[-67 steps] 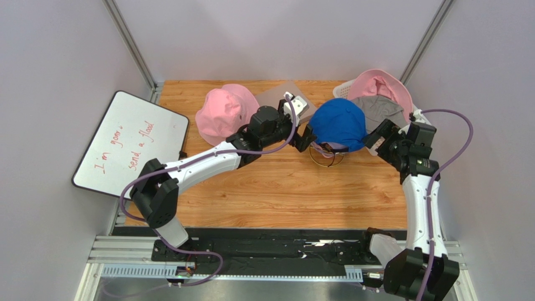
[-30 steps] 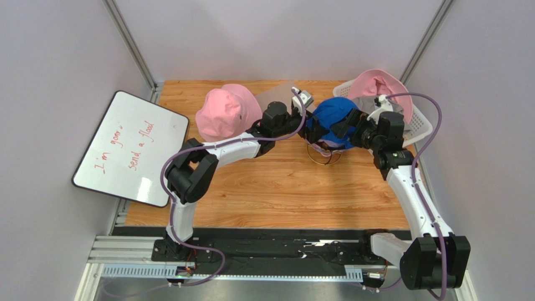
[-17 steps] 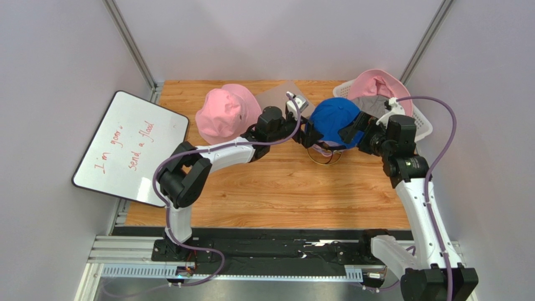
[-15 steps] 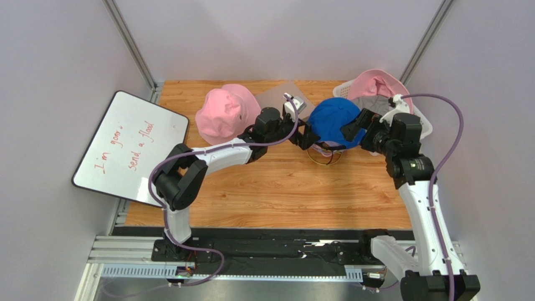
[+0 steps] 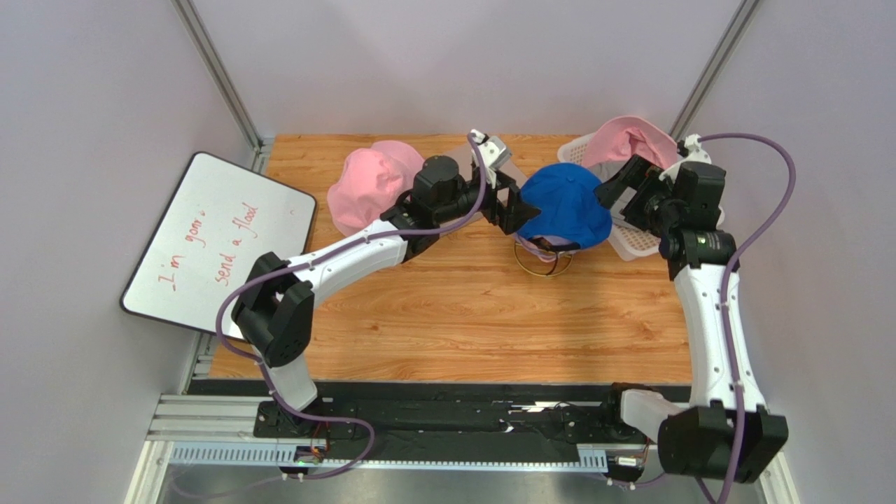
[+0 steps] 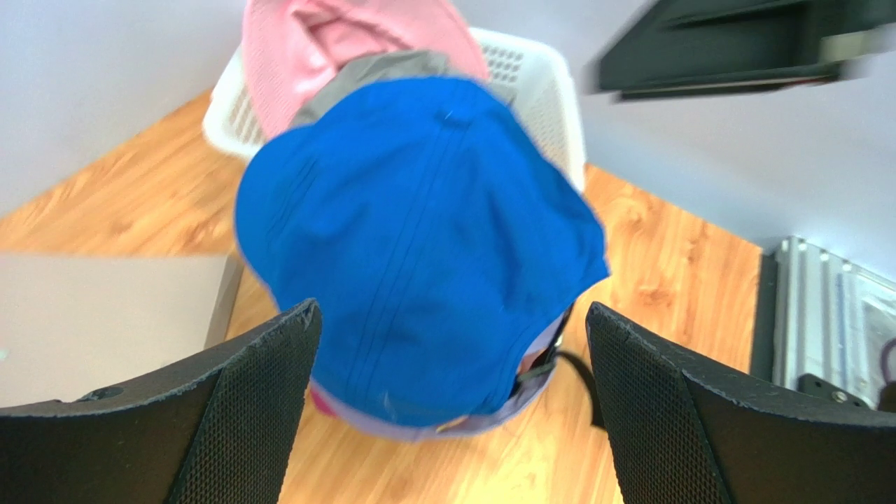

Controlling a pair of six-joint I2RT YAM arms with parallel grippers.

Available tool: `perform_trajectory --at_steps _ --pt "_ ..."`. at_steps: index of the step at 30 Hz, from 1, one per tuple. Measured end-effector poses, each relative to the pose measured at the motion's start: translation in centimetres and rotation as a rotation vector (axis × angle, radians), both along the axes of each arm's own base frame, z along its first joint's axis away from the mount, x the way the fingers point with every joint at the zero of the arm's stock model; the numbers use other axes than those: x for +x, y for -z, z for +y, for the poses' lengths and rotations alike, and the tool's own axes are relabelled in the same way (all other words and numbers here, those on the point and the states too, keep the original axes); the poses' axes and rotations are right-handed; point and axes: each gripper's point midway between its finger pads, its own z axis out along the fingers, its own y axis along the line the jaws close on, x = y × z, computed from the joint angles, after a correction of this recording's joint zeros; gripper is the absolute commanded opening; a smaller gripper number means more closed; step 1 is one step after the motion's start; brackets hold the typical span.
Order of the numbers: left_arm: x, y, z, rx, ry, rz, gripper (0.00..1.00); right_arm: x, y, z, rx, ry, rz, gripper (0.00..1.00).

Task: Stack the hats
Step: Stack the hat on the hat, then adjust the hat stand at the center of the board.

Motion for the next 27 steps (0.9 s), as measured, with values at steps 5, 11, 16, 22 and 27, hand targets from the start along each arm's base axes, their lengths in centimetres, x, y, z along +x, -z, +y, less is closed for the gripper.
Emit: perform_trajectory --at_steps 5,11,16,22,27 --pt "-0.1 -1.4 -1.9 -0.025 0.092 -0.030 1.00 4.0 3.8 -3.3 0.084 0.117 0.107 0.99" --pt "0.9 0.3 -3.8 -0.006 0.140 -0.026 1.00 9.5 7.4 -4.4 0.167 0.152 0.184 0.96" --pt "1.6 3.2 -5.1 0.006 0.184 0.002 1.00 13.3 10.7 -2.7 0.213 0.093 0.242 0.95" --pt "2.0 4.0 -5.1 -0.015 0.203 0.016 1.00 15.9 11.8 0.8 0.221 -0.002 0.249 0.93" --pt "0.5 4.4 -5.2 -0.031 0.222 0.017 1.00 17.2 11.0 3.1 0.201 -0.069 0.214 0.93"
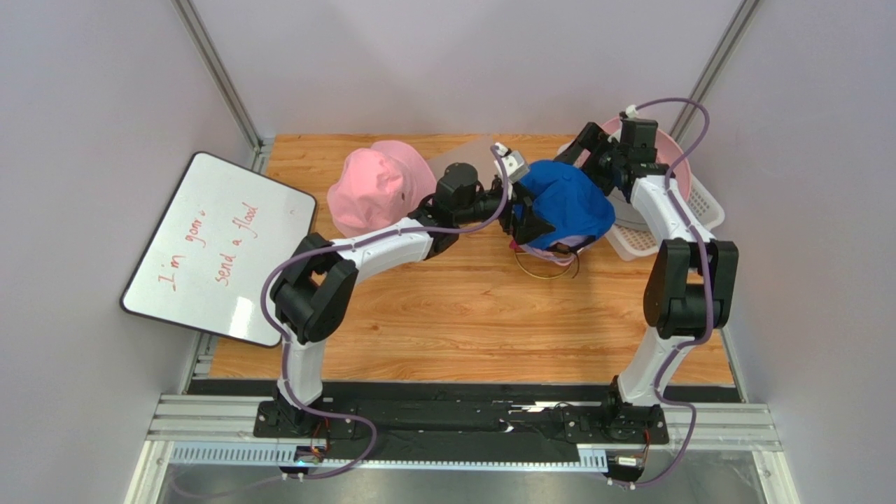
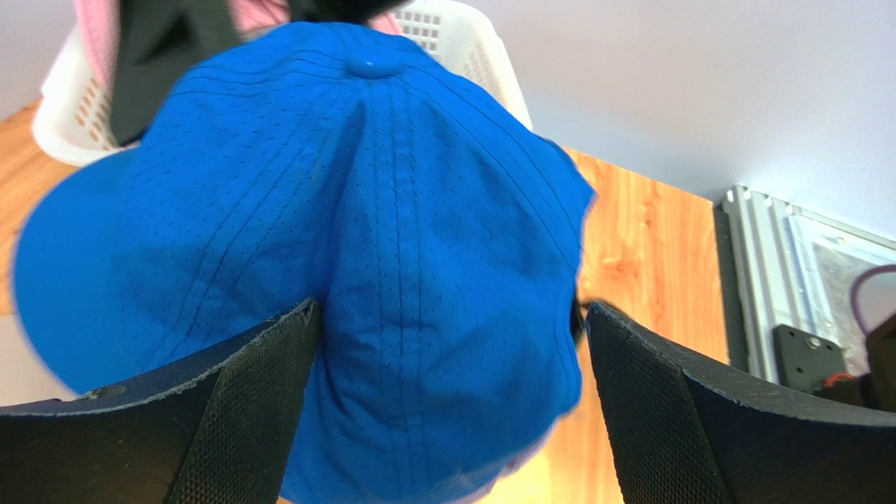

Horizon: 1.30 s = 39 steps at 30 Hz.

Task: Stack the hats
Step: Adjust the hat stand at the center of the board.

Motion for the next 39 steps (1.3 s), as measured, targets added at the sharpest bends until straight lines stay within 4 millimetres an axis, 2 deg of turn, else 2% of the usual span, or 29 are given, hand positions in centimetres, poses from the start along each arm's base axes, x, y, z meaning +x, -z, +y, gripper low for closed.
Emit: perform_trajectory --at_steps 3,11,15,20,28,32,36,39 --pt "-1.7 0.1 0.3 0.002 0.009 0.006 1.00 0.2 -0.5 1.7 -0.003 -0.049 -0.022 0.93" --pt "-7.7 0.4 -0.1 -0.003 0.078 0.019 1.00 -1.6 -0.7 9.6 0.047 -0.317 -0.054 0.92" --pt "-10.2 0.6 -1.1 -0.004 0.123 0.023 1.00 -3.4 -0.9 13.1 0.073 -0.449 -0.065 0.92" --pt "-12.2 1.4 -1.3 0.014 0.147 0.035 1.00 -5.3 -0.4 15.8 0.093 -0.560 -0.066 0.92" --pt "-13.9 1.4 0.4 0.056 0.105 0.048 1.00 -8.1 -0.4 17.3 0.100 -0.645 -0.074 0.95" --pt "-13.6 0.6 3.0 0.099 0.003 0.032 1.00 -8.6 -0.9 17.0 0.073 -0.635 -0.067 0.97" --pt "-13.0 -1.4 5.7 0.111 -0.094 -0.009 1.00 -7.5 -3.1 15.9 0.041 -0.587 -0.084 0.98" --pt "-12.4 -3.2 7.5 0.110 -0.170 -0.047 1.00 -6.0 -5.6 13.8 -0.002 -0.505 -0.128 0.98"
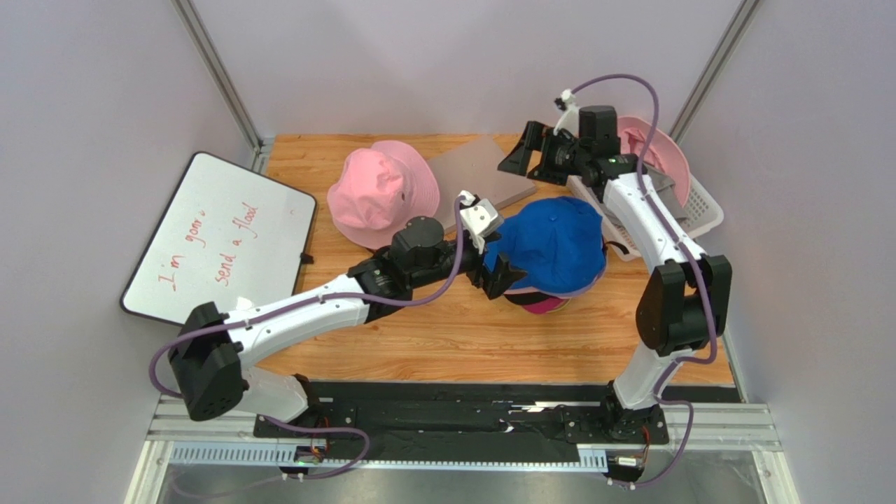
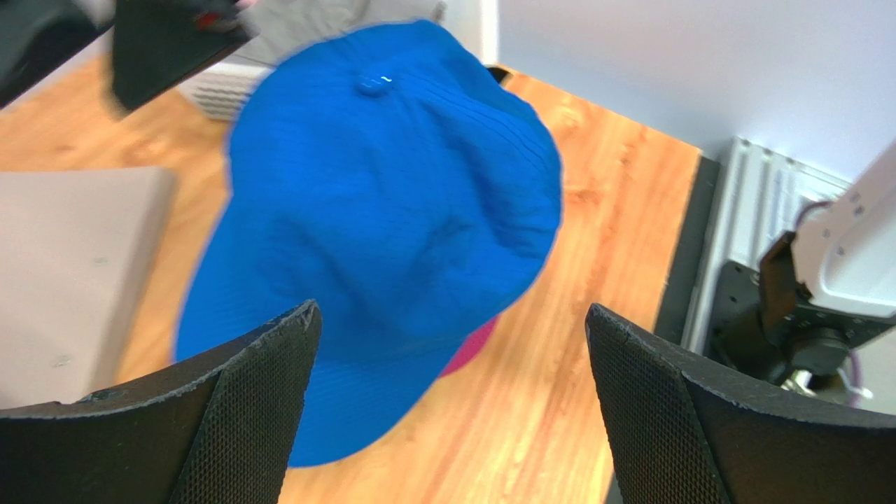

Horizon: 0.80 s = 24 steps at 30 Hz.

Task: Stack the hats
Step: Adjust the hat stand at the center of the board.

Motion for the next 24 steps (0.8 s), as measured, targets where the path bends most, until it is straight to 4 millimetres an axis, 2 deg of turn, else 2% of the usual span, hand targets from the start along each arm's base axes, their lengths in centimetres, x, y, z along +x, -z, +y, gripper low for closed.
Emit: perform_trajectory --at_steps 4,8,11,13,16,18,22,24 --pt "1.5 -0.9 1.8 0.016 -0.082 -0.021 1.00 0.7 -3.2 -4.3 -0.022 0.145 -0.059 0.98" --pt "5.5 -0.4 3.3 0.045 -0.191 0.001 1.00 -0.3 -5.3 -8.8 -0.050 0.314 -0.095 0.97" --pt "8.6 0.0 3.6 0.063 -0.253 0.009 1.00 -2.7 -4.8 -11.5 -0.089 0.439 -0.081 0.97" --pt "10.2 0.2 3.2 0.064 -0.261 0.009 1.00 -5.2 -3.8 -12.9 -0.112 0.507 -0.067 0.98" --pt "11.0 0.7 2.2 0.056 -0.222 0.014 1.00 -8.9 -2.1 -15.1 -0.142 0.594 -0.031 0.98" --pt "11.4 0.8 1.9 0.049 -0.198 0.016 1.00 -10.5 -1.7 -17.0 -0.160 0.663 -0.020 0.98" --pt "12.8 -0.6 1.1 0.019 -0.188 0.002 1.00 -13.0 -1.1 -21.2 -0.215 0.827 -0.010 0.97" --pt "13.9 -1.6 0.9 0.001 -0.219 -0.009 1.00 -14.2 -0.4 -22.1 -0.235 0.869 0.006 0.95"
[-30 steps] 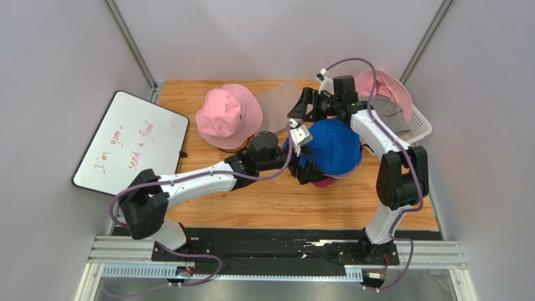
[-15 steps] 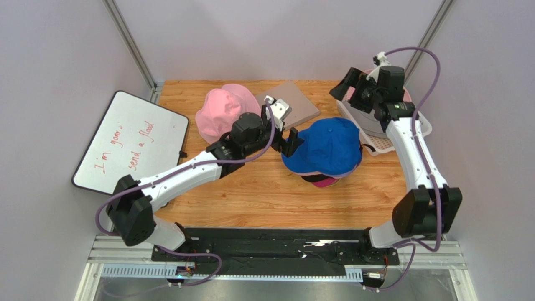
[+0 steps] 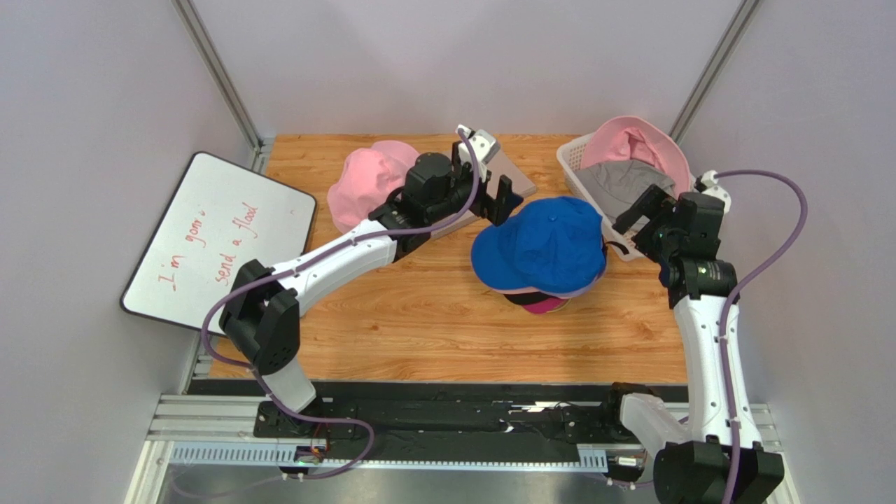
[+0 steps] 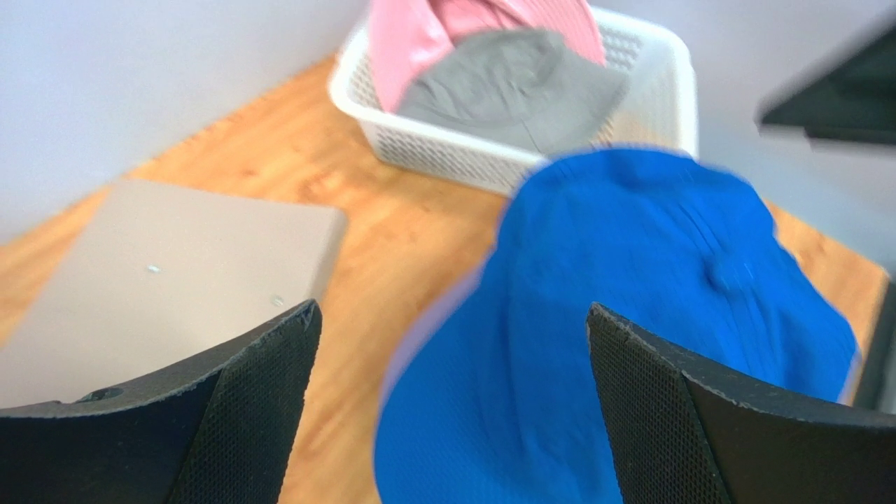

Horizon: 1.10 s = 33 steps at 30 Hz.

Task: Stack the hats
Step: Adjust the hat stand at the center of the board.

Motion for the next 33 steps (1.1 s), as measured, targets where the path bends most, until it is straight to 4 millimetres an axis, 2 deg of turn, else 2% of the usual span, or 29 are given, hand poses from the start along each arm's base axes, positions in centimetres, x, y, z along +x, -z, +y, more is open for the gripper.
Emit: perform_trajectory --at_steps 3,5,9,11,14,19,24,33 --pt "2.0 -1.0 0.0 -0.020 -0.081 -0.008 1.00 -1.3 2.0 0.3 0.015 0.006 0.034 0.95" --pt "3.3 -1.2 -0.3 -0.025 -0.118 -0.014 1.00 -2.2 4.0 0.6 0.030 0.008 0.075 0.95" --pt "5.9 -0.7 -2.1 -0.023 -0.140 -0.017 1.00 -4.3 7.9 0.9 0.052 0.025 0.163 0.95" --pt "6.9 0.6 -3.0 -0.009 -0.141 -0.003 1.00 -5.1 9.0 0.9 0.059 0.035 0.194 0.95" --pt "7.7 3.7 -3.8 0.034 -0.136 0.038 1.00 -5.2 9.6 1.1 0.069 0.039 0.205 0.95" --pt "7.5 8.1 -5.1 0.081 -0.076 0.112 1.00 -4.0 10.9 1.8 0.085 0.020 0.242 0.94" --pt "6.8 9.4 -4.8 0.068 -0.051 0.123 1.00 -2.3 12.5 2.9 0.086 -0.018 0.284 0.94" --pt "6.1 9.2 1.1 0.003 -0.160 0.106 0.98 2.7 12.2 5.6 0.051 -0.121 0.294 0.94"
